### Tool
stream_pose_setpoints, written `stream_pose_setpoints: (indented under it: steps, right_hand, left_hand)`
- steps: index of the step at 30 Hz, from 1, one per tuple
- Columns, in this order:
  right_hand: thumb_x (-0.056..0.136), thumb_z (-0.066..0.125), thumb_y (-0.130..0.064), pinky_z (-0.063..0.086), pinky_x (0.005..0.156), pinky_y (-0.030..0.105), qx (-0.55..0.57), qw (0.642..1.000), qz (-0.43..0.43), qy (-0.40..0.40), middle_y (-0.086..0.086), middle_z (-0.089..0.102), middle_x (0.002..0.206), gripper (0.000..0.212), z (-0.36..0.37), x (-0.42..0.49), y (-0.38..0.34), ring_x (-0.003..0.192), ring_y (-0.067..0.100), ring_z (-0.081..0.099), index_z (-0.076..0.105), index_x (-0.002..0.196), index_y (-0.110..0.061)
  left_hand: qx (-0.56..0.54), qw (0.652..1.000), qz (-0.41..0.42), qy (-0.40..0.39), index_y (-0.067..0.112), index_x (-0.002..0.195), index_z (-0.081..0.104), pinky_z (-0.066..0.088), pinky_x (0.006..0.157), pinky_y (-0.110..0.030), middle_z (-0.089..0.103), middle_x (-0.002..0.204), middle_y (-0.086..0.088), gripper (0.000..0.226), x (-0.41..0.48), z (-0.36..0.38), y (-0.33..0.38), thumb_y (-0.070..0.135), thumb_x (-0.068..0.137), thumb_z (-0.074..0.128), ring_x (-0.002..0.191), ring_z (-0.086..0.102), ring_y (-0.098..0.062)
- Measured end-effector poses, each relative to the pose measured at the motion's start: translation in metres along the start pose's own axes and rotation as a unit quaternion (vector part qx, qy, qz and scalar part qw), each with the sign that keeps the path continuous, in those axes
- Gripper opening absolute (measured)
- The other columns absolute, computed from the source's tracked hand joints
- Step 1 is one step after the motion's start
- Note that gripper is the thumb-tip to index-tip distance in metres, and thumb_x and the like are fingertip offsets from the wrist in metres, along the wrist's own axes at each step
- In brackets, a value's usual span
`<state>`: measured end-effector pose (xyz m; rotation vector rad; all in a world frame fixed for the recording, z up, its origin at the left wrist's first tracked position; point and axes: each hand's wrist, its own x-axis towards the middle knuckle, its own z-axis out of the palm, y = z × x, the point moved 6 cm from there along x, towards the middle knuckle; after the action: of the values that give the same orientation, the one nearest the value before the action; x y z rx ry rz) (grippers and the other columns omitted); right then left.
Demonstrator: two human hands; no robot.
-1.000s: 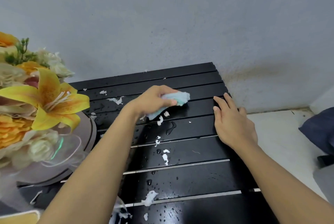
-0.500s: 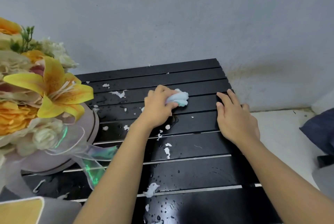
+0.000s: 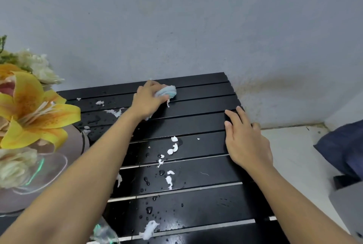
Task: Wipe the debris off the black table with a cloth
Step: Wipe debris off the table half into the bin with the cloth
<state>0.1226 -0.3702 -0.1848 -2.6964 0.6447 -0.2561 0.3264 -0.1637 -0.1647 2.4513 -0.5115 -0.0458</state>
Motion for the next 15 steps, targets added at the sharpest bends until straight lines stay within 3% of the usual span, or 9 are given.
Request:
stream_pose_setpoints:
  steps: [1, 3, 5, 7, 8, 11, 12, 14, 15]
  right_hand:
    - [0.103, 0.02, -0.041, 0.038, 0.078, 0.035, 0.0, 1.0, 0.0, 0.001, -0.016, 0.013, 0.161, 0.043, 0.0, 0.0, 0.0, 0.123, 0.027, 0.041, 0.027, 0.146, -0.038]
    - [0.103, 0.02, -0.041, 0.038, 0.077, 0.035, -0.004, 1.0, -0.002, 0.003, -0.016, 0.013, 0.16, 0.043, 0.0, -0.001, 0.0, 0.121, 0.026, 0.041, 0.028, 0.145, -0.039]
    - [0.103, 0.02, -0.041, 0.037, 0.077, 0.034, -0.001, 1.0, -0.003, 0.004, -0.016, 0.013, 0.16, 0.043, 0.0, -0.001, 0.0, 0.121, 0.025, 0.041, 0.028, 0.145, -0.039]
    - [0.103, 0.02, -0.041, 0.037, 0.077, 0.035, 0.001, 1.0, -0.001, 0.004, -0.016, 0.014, 0.16, 0.042, 0.0, -0.001, -0.001, 0.12, 0.025, 0.041, 0.028, 0.145, -0.039]
    - [0.103, 0.02, -0.041, 0.038, 0.077, 0.035, 0.001, 1.0, 0.0, 0.003, -0.016, 0.014, 0.16, 0.043, -0.001, -0.001, -0.001, 0.121, 0.025, 0.041, 0.028, 0.145, -0.039]
    - [0.103, 0.02, -0.041, 0.041, 0.08, 0.036, -0.002, 1.0, -0.004, 0.002, -0.015, 0.014, 0.16, 0.043, 0.0, -0.001, 0.0, 0.122, 0.026, 0.041, 0.028, 0.146, -0.038]
    - [0.103, 0.02, -0.041, 0.04, 0.079, 0.036, -0.002, 1.0, -0.004, 0.002, -0.015, 0.013, 0.16, 0.043, 0.0, -0.001, 0.0, 0.122, 0.026, 0.041, 0.028, 0.146, -0.038]
    - [0.103, 0.02, -0.041, 0.038, 0.076, 0.035, 0.0, 1.0, -0.001, -0.002, -0.015, 0.013, 0.16, 0.043, 0.001, 0.0, 0.0, 0.122, 0.026, 0.041, 0.028, 0.145, -0.039]
    - [0.103, 0.02, -0.041, 0.038, 0.076, 0.035, 0.001, 1.0, -0.001, -0.004, -0.015, 0.013, 0.16, 0.042, 0.001, 0.0, 0.0, 0.122, 0.026, 0.041, 0.028, 0.145, -0.039]
  left_hand:
    - [-0.122, 0.992, -0.012, -0.026, 0.029, 0.116, 0.065, 0.039, 0.094, -0.029, 0.056, 0.116, 0.006, 0.026, 0.001, -0.005, -0.001, 0.031, 0.091, 0.059, 0.107, 0.051, -0.015]
    - [-0.266, 0.963, -0.046, 0.02, 0.027, 0.107, 0.066, 0.045, 0.086, -0.027, 0.064, 0.104, 0.004, 0.016, 0.004, -0.017, -0.005, 0.025, 0.092, 0.059, 0.098, 0.059, -0.013]
    - [-0.173, 0.98, -0.061, 0.079, 0.031, 0.108, 0.066, 0.048, 0.09, -0.035, 0.066, 0.108, 0.003, 0.021, 0.012, -0.014, -0.004, 0.035, 0.09, 0.057, 0.102, 0.06, -0.021]
    - [0.028, 0.995, -0.053, 0.078, 0.034, 0.118, 0.063, 0.041, 0.097, -0.039, 0.057, 0.122, 0.005, 0.032, 0.013, 0.002, 0.005, 0.042, 0.088, 0.056, 0.111, 0.051, -0.027]
    - [0.043, 0.996, -0.046, 0.056, 0.032, 0.12, 0.063, 0.041, 0.096, -0.036, 0.054, 0.123, 0.007, 0.033, 0.013, 0.006, 0.011, 0.04, 0.088, 0.058, 0.109, 0.049, -0.025]
    - [-0.165, 0.979, -0.03, -0.113, 0.028, 0.105, 0.071, 0.047, 0.077, -0.02, 0.064, 0.106, 0.01, 0.018, 0.014, 0.01, 0.025, 0.026, 0.088, 0.065, 0.091, 0.06, -0.012]
    - [-0.199, 0.971, -0.023, -0.131, 0.03, 0.099, 0.071, 0.046, 0.073, -0.018, 0.066, 0.1, 0.011, 0.014, 0.014, 0.005, 0.027, 0.025, 0.088, 0.065, 0.088, 0.062, -0.009]
    - [-0.175, 0.983, -0.021, -0.053, 0.034, 0.099, 0.069, 0.047, 0.085, -0.023, 0.063, 0.104, 0.007, 0.013, 0.023, -0.003, 0.014, 0.031, 0.088, 0.062, 0.097, 0.059, -0.013]
    - [-0.096, 0.995, -0.021, 0.004, 0.035, 0.108, 0.067, 0.043, 0.096, -0.031, 0.058, 0.115, 0.003, 0.021, 0.027, -0.004, 0.006, 0.037, 0.089, 0.058, 0.109, 0.054, -0.019]
